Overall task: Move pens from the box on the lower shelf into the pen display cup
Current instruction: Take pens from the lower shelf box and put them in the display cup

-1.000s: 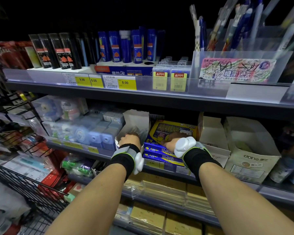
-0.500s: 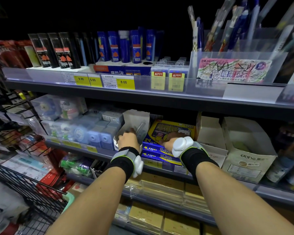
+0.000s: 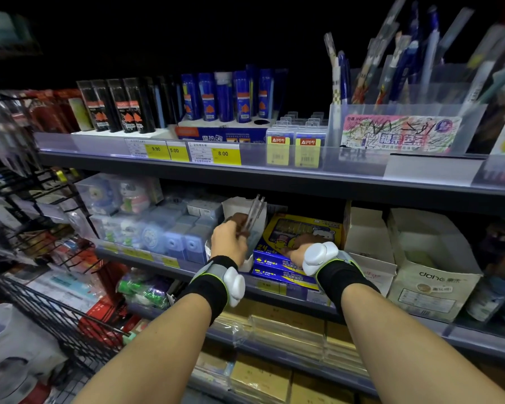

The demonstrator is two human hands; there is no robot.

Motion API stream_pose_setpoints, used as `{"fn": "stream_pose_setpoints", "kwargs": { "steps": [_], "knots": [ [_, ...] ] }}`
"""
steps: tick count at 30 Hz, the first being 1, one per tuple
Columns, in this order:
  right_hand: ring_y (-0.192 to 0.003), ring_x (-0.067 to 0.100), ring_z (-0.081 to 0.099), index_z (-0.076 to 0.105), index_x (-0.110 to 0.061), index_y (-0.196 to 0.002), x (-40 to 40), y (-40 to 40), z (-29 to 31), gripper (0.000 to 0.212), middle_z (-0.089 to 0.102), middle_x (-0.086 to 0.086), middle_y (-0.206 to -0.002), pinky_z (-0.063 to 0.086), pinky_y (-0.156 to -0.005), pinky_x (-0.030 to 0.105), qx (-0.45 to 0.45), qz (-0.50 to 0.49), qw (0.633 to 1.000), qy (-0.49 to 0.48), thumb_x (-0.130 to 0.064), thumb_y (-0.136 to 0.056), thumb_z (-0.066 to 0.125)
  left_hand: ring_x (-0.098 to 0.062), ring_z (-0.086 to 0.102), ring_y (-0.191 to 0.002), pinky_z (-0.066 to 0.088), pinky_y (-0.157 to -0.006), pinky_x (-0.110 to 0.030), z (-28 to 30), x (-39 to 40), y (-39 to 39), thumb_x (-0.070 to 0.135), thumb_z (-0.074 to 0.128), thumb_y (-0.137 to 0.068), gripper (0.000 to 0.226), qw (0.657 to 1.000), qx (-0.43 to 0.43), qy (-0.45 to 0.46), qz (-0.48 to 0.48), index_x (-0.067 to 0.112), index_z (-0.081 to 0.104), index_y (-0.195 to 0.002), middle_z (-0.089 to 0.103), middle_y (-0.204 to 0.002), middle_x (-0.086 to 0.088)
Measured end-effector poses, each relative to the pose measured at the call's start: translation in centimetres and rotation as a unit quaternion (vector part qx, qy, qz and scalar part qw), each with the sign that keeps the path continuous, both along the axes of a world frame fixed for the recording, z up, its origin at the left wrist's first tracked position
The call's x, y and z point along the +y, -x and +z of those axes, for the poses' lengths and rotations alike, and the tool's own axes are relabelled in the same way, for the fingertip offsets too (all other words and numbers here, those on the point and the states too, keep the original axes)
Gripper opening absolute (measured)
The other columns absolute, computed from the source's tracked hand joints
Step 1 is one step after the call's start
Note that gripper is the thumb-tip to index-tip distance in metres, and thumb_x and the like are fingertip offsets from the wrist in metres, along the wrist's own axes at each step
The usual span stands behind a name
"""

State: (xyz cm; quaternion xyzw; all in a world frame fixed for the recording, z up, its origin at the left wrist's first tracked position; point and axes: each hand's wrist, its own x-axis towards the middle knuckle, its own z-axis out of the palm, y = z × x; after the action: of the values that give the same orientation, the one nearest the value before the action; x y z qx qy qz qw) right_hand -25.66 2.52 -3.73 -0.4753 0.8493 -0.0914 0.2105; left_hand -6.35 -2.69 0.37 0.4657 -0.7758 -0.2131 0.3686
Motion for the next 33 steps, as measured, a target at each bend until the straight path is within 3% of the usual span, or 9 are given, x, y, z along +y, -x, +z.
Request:
{"fn": "stream_pose_setpoints", "kwargs": {
  "steps": [5, 7, 10, 12, 16, 21, 25, 33],
  "knots": [
    [-0.121, 0.03, 0.057, 0.057, -0.012, -0.131, 1.3, -0.7, 1.5, 0.049, 0.061, 0.012, -0.129, 0.043, -0.097, 0.034, 0.013, 0.001, 1.0, 0.022, -0.043, -0.094, 0.052, -0.014, 0.067, -0.089, 0.056, -0.089, -0.033, 1.2, 0.6, -0.9, 0.002, 0.072, -0.082, 0.028, 0.994, 0.053, -0.049, -0.082, 0.014, 0.07, -0.106, 0.07, -0.094, 0.004],
    [-0.121, 0.033, 0.058, 0.062, -0.009, -0.126, 2.1, -1.4, 2.5, 0.047, 0.063, 0.014, -0.128, 0.045, -0.096, 0.036, 0.021, 0.003, 0.998, 0.056, -0.042, -0.095, 0.053, -0.014, 0.067, -0.088, 0.055, -0.088, -0.029, 1.9, 1.3, -1.5, 0.004, 0.074, -0.081, 0.026, 0.991, 0.038, -0.062, -0.113, 0.014, 0.07, -0.105, 0.072, -0.095, 0.002],
    [-0.126, 0.03, 0.053, 0.054, -0.014, -0.134, 3.8, -2.5, 3.4, 0.049, 0.057, 0.013, -0.135, 0.041, -0.1, 0.034, 0.028, 0.03, 0.999, 0.017, -0.047, -0.1, 0.043, -0.015, 0.067, -0.085, 0.053, -0.083, -0.023, 2.5, 2.1, -2.1, 0.003, 0.075, -0.079, 0.027, 0.986, 0.018, -0.065, -0.152, 0.014, 0.071, -0.103, 0.073, -0.093, -0.001],
    [-0.118, 0.028, 0.057, 0.053, -0.012, -0.133, 4.9, -3.3, 4.3, 0.048, 0.058, 0.012, -0.123, 0.043, -0.091, 0.032, 0.019, 0.036, 0.999, 0.017, -0.046, -0.099, 0.046, -0.011, 0.065, -0.081, 0.052, -0.079, -0.02, 3.0, 3.0, -2.3, 0.0, 0.074, -0.078, 0.029, 0.982, 0.007, -0.07, -0.177, 0.013, 0.072, -0.103, 0.071, -0.089, 0.001],
    [-0.11, 0.028, 0.063, 0.055, -0.011, -0.131, 6.9, -4.6, 6.0, 0.054, 0.065, 0.011, -0.122, 0.048, -0.082, 0.031, -0.037, 0.046, 0.993, 0.105, -0.041, -0.088, 0.066, -0.004, 0.062, -0.072, 0.05, -0.074, -0.017, 4.2, 4.3, -2.2, -0.001, 0.076, -0.077, 0.03, 0.969, -0.015, -0.105, -0.225, 0.019, 0.069, -0.098, 0.068, -0.083, 0.004],
    [-0.088, 0.021, 0.068, 0.067, -0.018, -0.107, 10.0, -5.9, 9.7, 0.029, 0.073, 0.005, -0.097, 0.057, -0.085, 0.041, -0.155, 0.085, 0.938, 0.299, -0.019, -0.079, 0.075, -0.008, 0.068, -0.076, 0.056, -0.08, -0.026, 6.2, 6.3, -2.0, -0.001, 0.079, -0.073, 0.034, 0.951, -0.015, -0.138, -0.275, 0.026, 0.069, -0.091, 0.072, -0.082, 0.006],
    [-0.085, 0.024, 0.071, 0.073, -0.016, -0.097, 11.8, -6.0, 13.0, 0.017, 0.075, 0.005, -0.088, 0.057, -0.083, 0.046, -0.115, 0.101, 0.915, 0.374, -0.022, -0.081, 0.071, -0.011, 0.067, -0.072, 0.056, -0.071, -0.021, 8.6, 8.1, -2.0, -0.005, 0.076, -0.076, 0.028, 0.945, 0.019, -0.136, -0.297, 0.008, 0.07, -0.099, 0.072, -0.085, -0.006],
    [-0.082, 0.015, 0.071, 0.076, -0.016, -0.097, 15.2, -6.1, 18.7, 0.018, 0.076, -0.001, -0.087, 0.058, -0.08, 0.037, -0.087, 0.121, 0.893, 0.425, -0.03, -0.086, 0.071, -0.009, 0.07, -0.076, 0.059, -0.074, -0.026, 13.7, 10.7, -2.0, -0.003, 0.076, -0.078, 0.025, 0.937, 0.07, -0.108, -0.323, 0.017, 0.072, -0.094, 0.073, -0.081, -0.001]
  ]
}}
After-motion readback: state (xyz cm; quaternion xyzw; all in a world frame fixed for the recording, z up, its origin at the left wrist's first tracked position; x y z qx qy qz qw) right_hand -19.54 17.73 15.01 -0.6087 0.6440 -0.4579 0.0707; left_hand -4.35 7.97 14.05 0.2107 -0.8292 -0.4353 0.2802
